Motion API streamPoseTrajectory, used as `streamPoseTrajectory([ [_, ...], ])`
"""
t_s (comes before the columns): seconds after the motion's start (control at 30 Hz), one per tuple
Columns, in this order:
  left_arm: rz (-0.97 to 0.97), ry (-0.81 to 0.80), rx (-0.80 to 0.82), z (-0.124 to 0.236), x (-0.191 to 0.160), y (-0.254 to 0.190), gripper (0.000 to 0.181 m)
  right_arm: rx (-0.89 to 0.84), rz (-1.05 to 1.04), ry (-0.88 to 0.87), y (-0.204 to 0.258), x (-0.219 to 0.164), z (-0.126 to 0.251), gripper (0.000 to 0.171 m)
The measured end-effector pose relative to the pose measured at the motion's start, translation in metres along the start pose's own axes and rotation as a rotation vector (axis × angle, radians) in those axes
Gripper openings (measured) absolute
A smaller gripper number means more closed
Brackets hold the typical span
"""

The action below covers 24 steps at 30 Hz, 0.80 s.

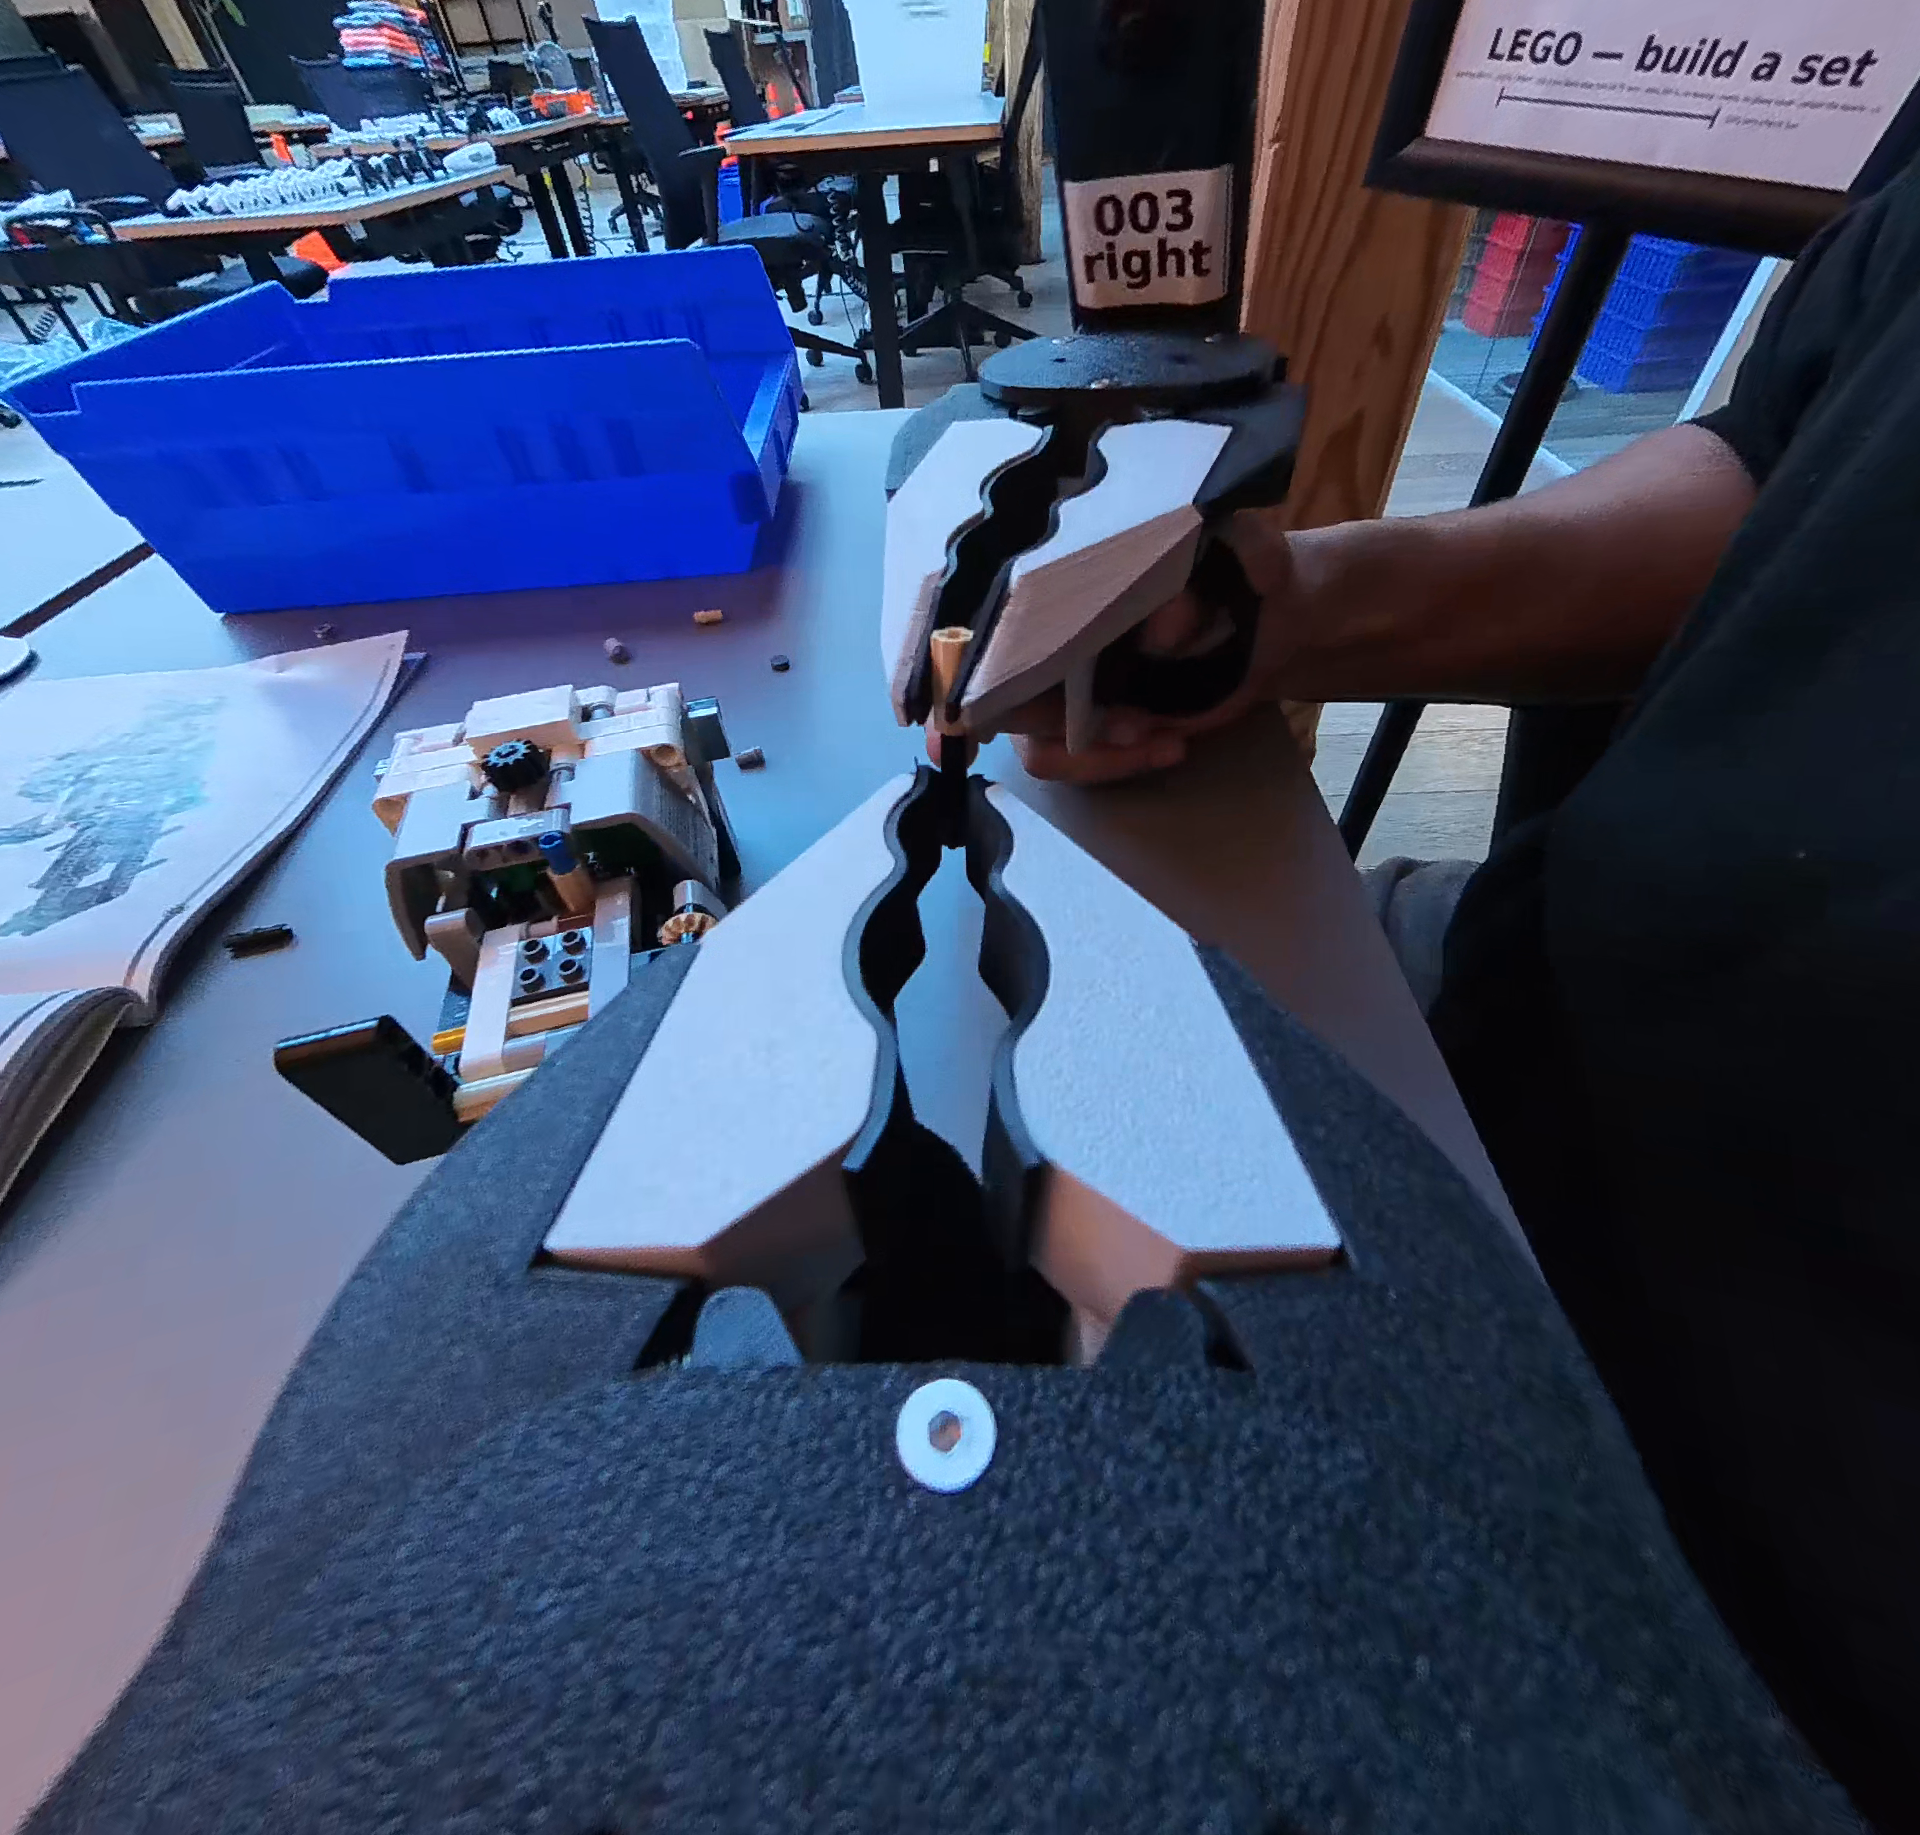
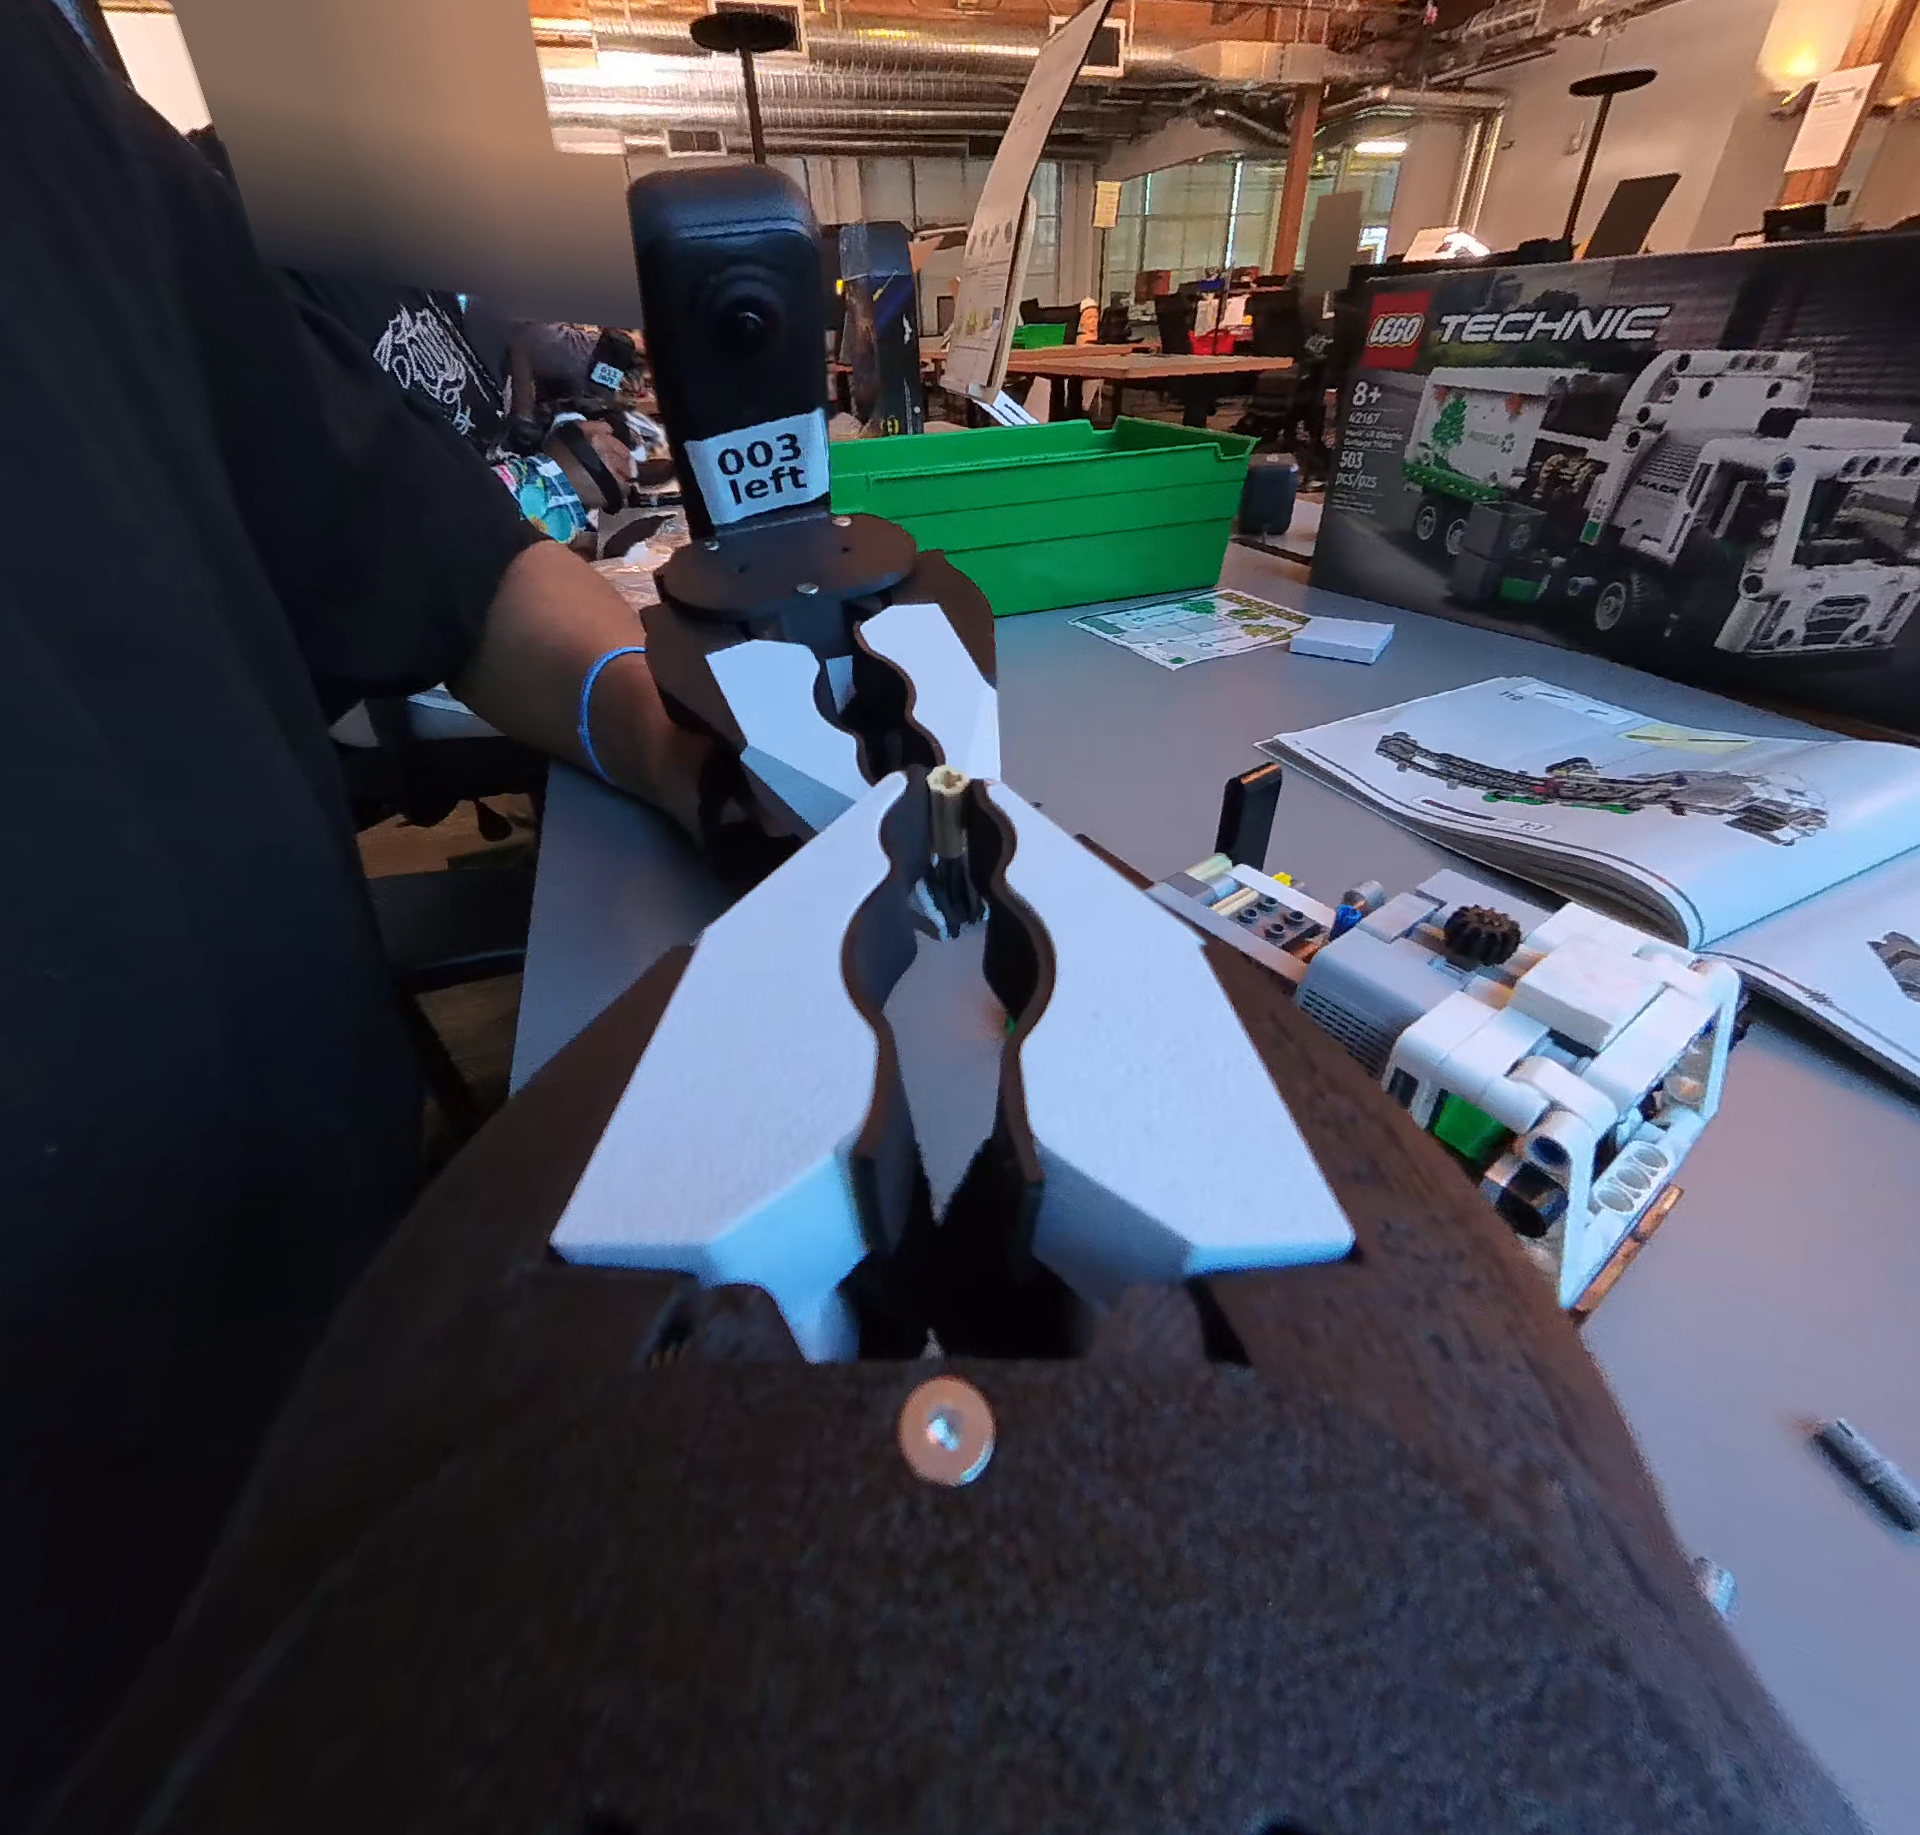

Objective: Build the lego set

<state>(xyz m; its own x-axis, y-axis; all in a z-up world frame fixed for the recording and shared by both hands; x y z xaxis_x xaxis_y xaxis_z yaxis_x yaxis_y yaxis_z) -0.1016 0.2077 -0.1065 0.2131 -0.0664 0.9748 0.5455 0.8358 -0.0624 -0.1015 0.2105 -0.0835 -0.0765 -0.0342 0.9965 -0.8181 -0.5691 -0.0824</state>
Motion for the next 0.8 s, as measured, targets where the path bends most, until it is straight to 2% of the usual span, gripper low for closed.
streamPoseTrajectory([
  [0.27,-0.006,-0.022,-0.036,0.001,0.003,-0.006,0.002,0.034,0.006,-0.016,0.005,0.002,0.0,0.006],
  [0.5,0.002,-0.074,-0.042,0.002,0.01,-0.004,0.005,0.049,-0.177,-0.134,-0.008,0.018,0.014,0.006],
  [0.8,-0.011,-0.062,-0.031,0.0,0.008,-0.004,0.003,0.046,-0.135,-0.1,-0.004,0.014,0.009,0.006],
])
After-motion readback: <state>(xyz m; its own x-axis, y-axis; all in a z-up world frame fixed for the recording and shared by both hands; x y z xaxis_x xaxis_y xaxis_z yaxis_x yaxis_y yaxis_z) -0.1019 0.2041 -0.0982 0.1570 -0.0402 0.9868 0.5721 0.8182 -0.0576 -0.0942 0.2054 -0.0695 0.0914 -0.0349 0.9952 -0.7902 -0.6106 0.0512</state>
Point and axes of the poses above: each gripper's, where its closed fingertips meet, z back along the fingers, x out of its top, y = z × x across the jaws, the point moved 1 cm from there along z, back along the fingers, and after that the axes turned 7 degrees about z, right-handed, at the moved point
